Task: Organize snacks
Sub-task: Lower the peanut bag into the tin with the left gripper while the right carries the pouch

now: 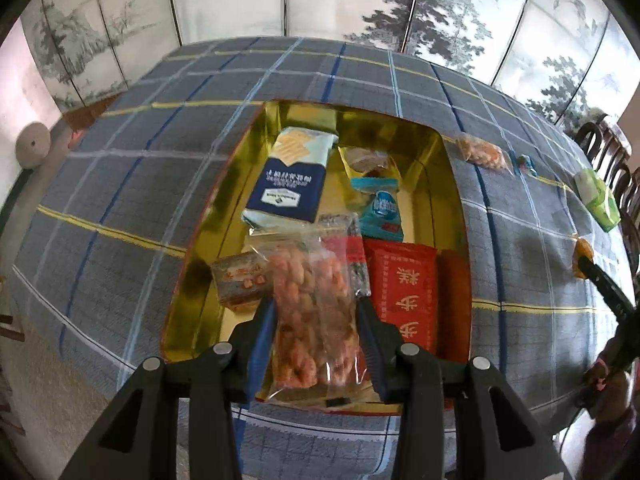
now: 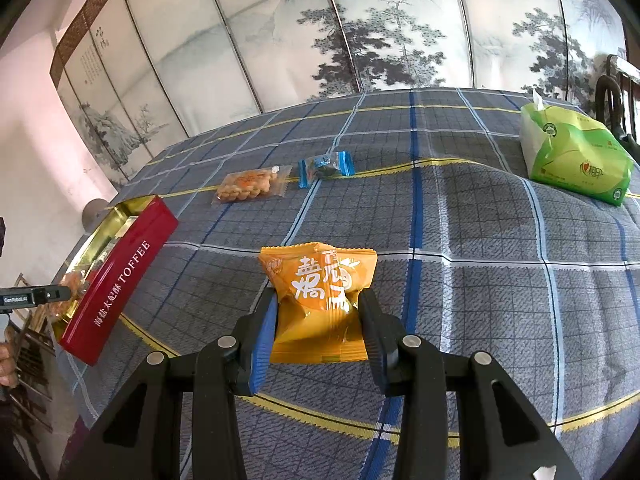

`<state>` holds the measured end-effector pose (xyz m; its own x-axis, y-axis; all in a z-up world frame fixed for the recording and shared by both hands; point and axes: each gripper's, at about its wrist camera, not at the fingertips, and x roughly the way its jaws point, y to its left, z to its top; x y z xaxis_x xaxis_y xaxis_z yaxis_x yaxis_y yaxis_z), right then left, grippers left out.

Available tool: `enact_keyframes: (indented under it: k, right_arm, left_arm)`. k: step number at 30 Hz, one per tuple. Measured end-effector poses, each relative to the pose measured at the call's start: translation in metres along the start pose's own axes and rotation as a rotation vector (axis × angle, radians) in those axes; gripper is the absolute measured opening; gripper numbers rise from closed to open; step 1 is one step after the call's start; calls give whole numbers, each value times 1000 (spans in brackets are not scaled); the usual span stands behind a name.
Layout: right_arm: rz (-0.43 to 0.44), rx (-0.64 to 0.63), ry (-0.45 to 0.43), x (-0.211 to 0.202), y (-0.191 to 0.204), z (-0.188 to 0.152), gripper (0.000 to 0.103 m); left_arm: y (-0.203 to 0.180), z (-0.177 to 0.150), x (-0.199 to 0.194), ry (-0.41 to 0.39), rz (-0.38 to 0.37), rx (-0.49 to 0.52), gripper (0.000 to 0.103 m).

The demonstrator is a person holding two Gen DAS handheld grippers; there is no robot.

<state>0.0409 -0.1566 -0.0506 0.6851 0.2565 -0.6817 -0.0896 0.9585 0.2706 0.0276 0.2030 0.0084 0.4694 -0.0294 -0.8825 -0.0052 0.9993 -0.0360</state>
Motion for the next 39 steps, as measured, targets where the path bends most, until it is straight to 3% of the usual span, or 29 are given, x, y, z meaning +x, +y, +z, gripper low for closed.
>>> enact_keyframes:
  k: [3, 10, 16, 21, 27, 39]
  right_arm:
    - [13, 3, -8, -1, 2, 1, 37]
    - [87, -31, -40, -13, 33, 21, 37]
    - [189, -113, -60, -15, 91, 45, 37]
    - [283, -164, -31, 1, 142, 58, 37]
    - [327, -239, 24, 33, 195, 61, 37]
    - [342, -259, 122, 87, 235, 64, 38]
  left_arm:
    - [-2, 0, -5, -12, 27, 14, 53]
    - [-3, -8, -29, -82, 41, 8, 53]
    - [-4, -20, -41, -97, 19, -4, 53]
    - [-5, -25, -42, -96, 28, 8, 53]
    - [0, -27, -44, -113, 46, 4, 53]
    - [18, -26, -40, -131, 128, -7, 53]
